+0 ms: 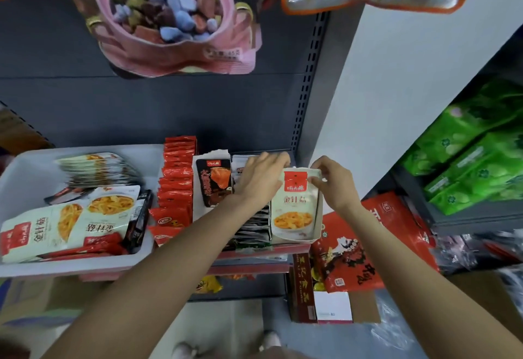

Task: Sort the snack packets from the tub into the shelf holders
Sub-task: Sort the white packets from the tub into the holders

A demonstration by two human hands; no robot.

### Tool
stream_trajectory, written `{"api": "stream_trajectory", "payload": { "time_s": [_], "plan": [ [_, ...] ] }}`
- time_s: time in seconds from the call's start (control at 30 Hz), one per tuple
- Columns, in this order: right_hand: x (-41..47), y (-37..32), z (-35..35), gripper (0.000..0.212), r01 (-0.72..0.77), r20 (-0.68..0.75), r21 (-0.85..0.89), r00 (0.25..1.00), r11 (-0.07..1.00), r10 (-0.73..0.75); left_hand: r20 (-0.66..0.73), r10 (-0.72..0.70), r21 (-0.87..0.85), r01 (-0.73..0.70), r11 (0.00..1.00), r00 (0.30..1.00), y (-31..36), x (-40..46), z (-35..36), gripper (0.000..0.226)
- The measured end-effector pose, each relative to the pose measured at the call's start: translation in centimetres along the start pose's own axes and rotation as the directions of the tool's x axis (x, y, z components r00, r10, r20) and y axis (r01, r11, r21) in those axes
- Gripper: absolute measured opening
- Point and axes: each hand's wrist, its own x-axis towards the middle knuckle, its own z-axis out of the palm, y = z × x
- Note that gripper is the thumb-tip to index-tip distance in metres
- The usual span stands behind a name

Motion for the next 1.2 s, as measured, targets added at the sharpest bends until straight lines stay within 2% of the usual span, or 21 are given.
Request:
{"api": "stream_trajectory", "payload": {
  "time_s": [0.07, 0.17, 0.23, 0.3, 0.37, 0.47, 0.57, 0.7, 0.8, 0.93, 1.03, 1.1, 1.2],
  "plan": [
    [0.3, -0.2, -0.1, 0.009, -0.005, 0.007, -0.047, 1.000, 0.999, 0.005, 0.024, 0.016, 0.052, -0.017, 0.998, 1.000, 0.3, 0.2, 0.3, 0.042],
    [0.5, -0.5, 0.0, 0.008, -0.003, 0.024, -0.120, 1.000, 0.993, 0.006, 0.039, 0.022, 0.080, -0.025, 0.996, 0.999, 0.1, 0.4, 0.3, 0.039],
    [0.1, -0.9, 0.3, 0.020, 0.032, 0.014, -0.170, 0.999, 0.985, -0.030, 0.039, 0.030, 0.039, -0.031, 0.999, 0.999, -0.3, 0.2, 0.0, 0.040],
    [-0.7, -1.7, 0.7, 0.032, 0.087, -0.030, -0.202, 0.995, 0.975, -0.095, -0.009, 0.031, -0.012, -0.031, 0.999, 0.999, -0.8, -0.6, -0.6, 0.042],
    [-1.3, -3.3, 1.3, 0.034, 0.174, -0.081, -0.210, 0.977, 0.962, -0.195, -0.094, 0.004, -0.066, -0.010, 0.998, 0.996, -1.6, -2.1, -1.3, 0.042],
    [-1.9, -6.7, 3.2, 0.032, 0.263, -0.020, -0.112, 0.964, 0.958, -0.266, -0.211, -0.091, -0.147, 0.061, 0.987, 0.973, -3.9, -4.9, -2.8, 0.032],
    [-2.2, -10.5, 6.3, 0.035, 0.267, 0.080, 0.060, 0.959, 0.962, -0.272, -0.311, -0.228, -0.242, 0.155, 0.958, 0.923, -7.3, -8.1, -4.7, 0.020],
    [-2.8, -15.8, 11.0, 0.038, 0.318, 0.170, 0.106, 0.928, 0.942, -0.333, -0.338, -0.414, -0.326, 0.307, 0.894, 0.845, -13.9, -12.3, -6.9, 0.017],
    [-3.1, -20.0, 15.1, 0.041, 0.357, 0.221, 0.077, 0.904, 0.931, -0.366, -0.302, -0.529, -0.337, 0.430, 0.838, 0.793, -19.9, -15.4, -8.0, 0.018],
    [-3.0, -24.4, 21.2, 0.048, 0.358, 0.370, 0.011, 0.866, 0.934, -0.336, -0.085, -0.638, -0.271, 0.598, 0.754, 0.766, -27.4, -18.9, -8.1, 0.022],
    [-2.7, -26.4, 25.9, 0.053, 0.317, 0.493, -0.064, 0.835, 0.946, -0.246, 0.055, -0.562, -0.125, 0.564, 0.816, 0.825, -31.5, -21.0, -7.6, 0.030],
    [-2.6, -26.9, 28.8, 0.049, 0.305, 0.542, -0.124, 0.818, 0.944, -0.193, 0.138, -0.510, -0.091, 0.524, 0.847, 0.849, -33.1, -22.1, -7.4, 0.037],
    [-2.5, -26.8, 31.9, 0.073, 0.282, 0.632, -0.232, 0.771, 0.931, -0.077, 0.207, -0.447, -0.107, 0.474, 0.874, 0.870, -35.0, -23.2, -7.2, 0.043]
  ]
}}
